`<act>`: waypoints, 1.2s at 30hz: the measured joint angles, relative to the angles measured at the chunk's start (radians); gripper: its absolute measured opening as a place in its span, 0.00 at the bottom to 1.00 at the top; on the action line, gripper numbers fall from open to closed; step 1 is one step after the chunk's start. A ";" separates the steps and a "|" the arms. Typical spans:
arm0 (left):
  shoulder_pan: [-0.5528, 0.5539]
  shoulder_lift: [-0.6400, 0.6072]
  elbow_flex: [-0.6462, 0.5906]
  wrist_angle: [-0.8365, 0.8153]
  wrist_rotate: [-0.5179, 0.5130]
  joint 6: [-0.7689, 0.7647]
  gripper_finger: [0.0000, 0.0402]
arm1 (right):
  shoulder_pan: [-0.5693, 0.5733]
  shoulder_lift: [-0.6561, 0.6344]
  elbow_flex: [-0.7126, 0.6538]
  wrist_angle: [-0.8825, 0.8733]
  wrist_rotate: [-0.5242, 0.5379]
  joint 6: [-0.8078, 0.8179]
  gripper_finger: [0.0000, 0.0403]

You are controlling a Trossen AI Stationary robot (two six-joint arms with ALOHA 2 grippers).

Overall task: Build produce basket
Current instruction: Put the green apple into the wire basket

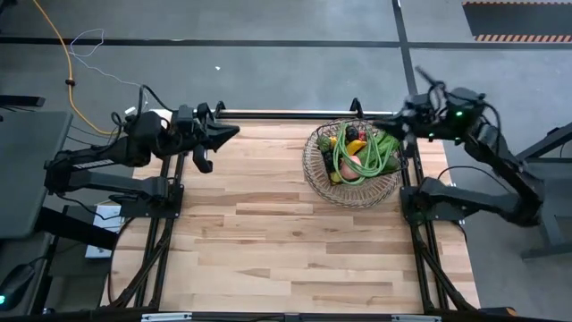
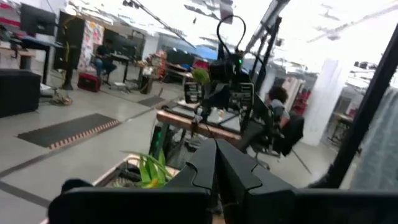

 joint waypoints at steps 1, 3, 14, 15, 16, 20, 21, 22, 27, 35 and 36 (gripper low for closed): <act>-0.004 0.002 -0.003 -0.003 0.000 0.000 0.00 | 0.048 0.014 -0.002 0.005 0.014 -0.012 0.00; -0.010 0.007 -0.005 -0.006 0.000 0.000 0.00 | 0.145 0.038 -0.031 0.059 0.075 -0.020 0.00; -0.014 0.000 -0.006 -0.065 0.027 0.074 0.00 | 0.492 0.187 -0.346 0.691 0.243 -0.014 0.00; -0.014 0.001 -0.006 -0.078 0.029 0.077 0.00 | 0.500 0.196 -0.352 0.709 0.243 -0.014 0.00; -0.014 0.002 -0.006 -0.086 0.029 0.079 0.00 | 0.504 0.202 -0.354 0.716 0.244 -0.014 0.00; -0.014 0.001 -0.006 -0.085 0.029 0.082 0.00 | 0.504 0.213 -0.346 0.719 0.267 -0.018 0.00; -0.014 0.001 -0.006 -0.085 0.029 0.087 0.00 | 0.504 0.212 -0.345 0.728 0.272 -0.021 0.00; -0.014 0.001 -0.006 -0.085 0.029 0.091 0.00 | 0.504 0.211 -0.345 0.736 0.280 -0.022 0.00; -0.014 0.001 -0.006 -0.085 0.021 0.097 0.01 | 0.499 0.212 -0.344 0.733 0.305 -0.022 0.00; 0.031 0.057 0.067 -0.311 -0.184 0.039 0.23 | 0.499 0.212 -0.344 0.726 0.305 -0.022 0.00; 0.050 0.079 0.106 -0.391 -0.194 0.030 0.29 | 0.499 0.212 -0.344 0.726 0.305 -0.022 0.00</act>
